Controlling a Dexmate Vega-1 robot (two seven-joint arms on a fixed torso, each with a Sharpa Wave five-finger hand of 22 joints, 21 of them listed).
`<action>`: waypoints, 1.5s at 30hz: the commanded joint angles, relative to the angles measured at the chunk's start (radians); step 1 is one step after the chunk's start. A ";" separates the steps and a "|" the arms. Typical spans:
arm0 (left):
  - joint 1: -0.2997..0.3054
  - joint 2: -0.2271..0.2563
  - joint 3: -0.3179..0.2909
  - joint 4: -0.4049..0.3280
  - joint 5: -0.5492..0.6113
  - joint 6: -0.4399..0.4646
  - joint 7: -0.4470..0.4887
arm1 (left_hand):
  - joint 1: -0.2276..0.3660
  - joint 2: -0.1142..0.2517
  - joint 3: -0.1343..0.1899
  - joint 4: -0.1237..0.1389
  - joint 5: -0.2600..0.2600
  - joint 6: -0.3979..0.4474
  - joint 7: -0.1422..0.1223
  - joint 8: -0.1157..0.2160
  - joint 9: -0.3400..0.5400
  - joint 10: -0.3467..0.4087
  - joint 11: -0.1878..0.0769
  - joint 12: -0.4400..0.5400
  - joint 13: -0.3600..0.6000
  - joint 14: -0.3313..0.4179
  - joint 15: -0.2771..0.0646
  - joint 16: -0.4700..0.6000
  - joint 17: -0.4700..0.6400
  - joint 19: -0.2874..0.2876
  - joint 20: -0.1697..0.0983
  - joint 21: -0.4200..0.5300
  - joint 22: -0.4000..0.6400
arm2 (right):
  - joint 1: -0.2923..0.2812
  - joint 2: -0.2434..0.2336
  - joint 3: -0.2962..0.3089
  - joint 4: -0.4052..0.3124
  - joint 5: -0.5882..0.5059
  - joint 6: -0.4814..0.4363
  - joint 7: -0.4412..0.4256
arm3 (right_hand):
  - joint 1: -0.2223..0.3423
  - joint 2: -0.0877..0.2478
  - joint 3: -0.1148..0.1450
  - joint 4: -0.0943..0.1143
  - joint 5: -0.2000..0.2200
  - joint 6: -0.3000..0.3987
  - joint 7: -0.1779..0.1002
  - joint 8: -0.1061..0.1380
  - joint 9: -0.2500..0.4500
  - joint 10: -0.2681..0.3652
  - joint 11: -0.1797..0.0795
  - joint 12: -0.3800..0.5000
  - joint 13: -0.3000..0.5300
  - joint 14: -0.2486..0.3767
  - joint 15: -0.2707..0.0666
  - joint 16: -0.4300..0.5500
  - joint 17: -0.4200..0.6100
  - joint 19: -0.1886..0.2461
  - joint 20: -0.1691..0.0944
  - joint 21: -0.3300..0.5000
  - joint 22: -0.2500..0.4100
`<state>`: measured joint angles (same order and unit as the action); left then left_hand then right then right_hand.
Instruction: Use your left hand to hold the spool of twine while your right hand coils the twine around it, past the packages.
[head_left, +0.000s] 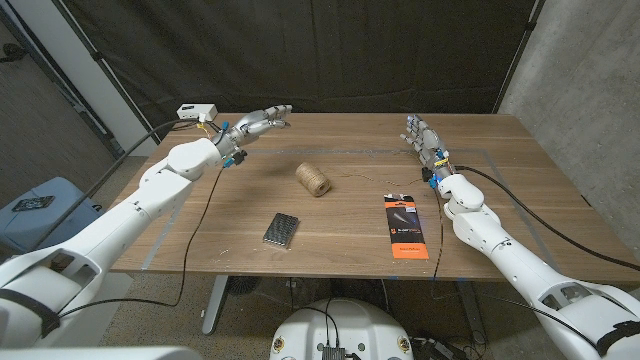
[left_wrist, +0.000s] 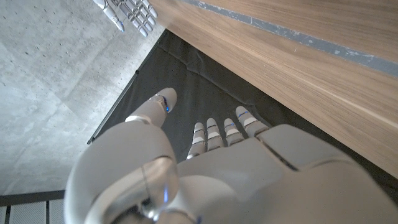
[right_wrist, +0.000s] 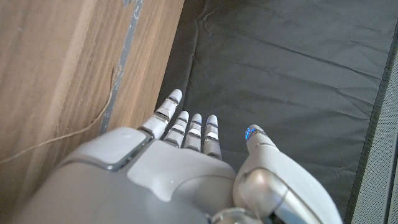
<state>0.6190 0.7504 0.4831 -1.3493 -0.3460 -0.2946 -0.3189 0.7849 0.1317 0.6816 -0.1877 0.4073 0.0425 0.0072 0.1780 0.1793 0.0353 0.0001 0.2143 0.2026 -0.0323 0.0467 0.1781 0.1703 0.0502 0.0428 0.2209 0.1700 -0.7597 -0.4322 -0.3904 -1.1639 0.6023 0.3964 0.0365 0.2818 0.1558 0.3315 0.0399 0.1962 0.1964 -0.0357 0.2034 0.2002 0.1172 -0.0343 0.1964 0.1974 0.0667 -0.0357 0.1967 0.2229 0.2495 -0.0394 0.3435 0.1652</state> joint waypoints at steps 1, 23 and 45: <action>-0.066 0.033 0.033 0.025 0.034 -0.012 -0.120 | 0.028 -0.015 0.007 -0.003 0.022 -0.028 -0.001 -0.003 0.003 -0.021 0.001 -0.005 0.005 -0.018 0.006 -0.004 0.002 0.010 0.003 -0.007 0.005 | -0.011 -0.002 0.003 -0.017 -0.009 0.005 -0.022 | 0.005 -0.005 0.008 -0.003 -0.001 -0.001 0.003 0.000 0.002 -0.004 0.000 0.001 0.003 0.001 -0.017 0.004 0.002 0.004 -0.028 -0.006 0.004; -0.220 0.050 0.106 0.093 0.115 -0.034 -0.335 | 0.114 -0.060 -0.003 0.002 0.051 -0.113 0.025 0.002 0.003 -0.113 0.024 -0.015 0.017 -0.096 0.039 -0.006 0.004 -0.035 0.013 -0.030 0.006 | -0.001 0.015 0.004 0.000 -0.014 0.013 -0.046 | 0.005 -0.005 0.010 -0.007 -0.003 -0.005 0.007 -0.001 0.002 -0.023 0.009 -0.005 0.003 -0.009 -0.011 0.003 -0.001 0.005 -0.023 -0.016 0.004; -0.333 0.041 0.167 0.147 0.212 -0.094 -0.457 | 0.157 -0.064 -0.011 0.009 0.063 -0.149 0.074 0.003 0.009 -0.154 0.042 -0.004 0.035 -0.103 0.059 0.006 0.011 -0.064 0.023 -0.031 0.008 | 0.008 0.034 0.001 0.017 -0.022 0.014 -0.070 | 0.003 -0.002 0.009 -0.010 -0.006 -0.022 0.013 -0.007 0.003 -0.047 0.016 -0.010 0.004 -0.024 -0.004 0.004 0.000 0.001 -0.024 -0.029 0.005</action>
<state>0.3346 0.7898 0.6230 -1.2171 -0.1775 -0.3678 -0.7168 0.9282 0.0673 0.6739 -0.1801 0.4598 -0.0933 0.0821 0.1849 0.1842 -0.1095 0.0412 0.2031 0.2351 -0.1341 0.0986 0.1781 0.1795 -0.0094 0.0588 0.1898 0.1751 -0.7530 -0.4084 -0.3869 -1.1517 0.5844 0.4097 -0.0181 0.2818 0.1558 0.3381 0.0332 0.1922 0.1815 -0.0218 0.1992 0.2003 0.0748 -0.0188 0.1918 0.1973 0.0468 -0.0335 0.1967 0.2232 0.2494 -0.0394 0.3213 0.1651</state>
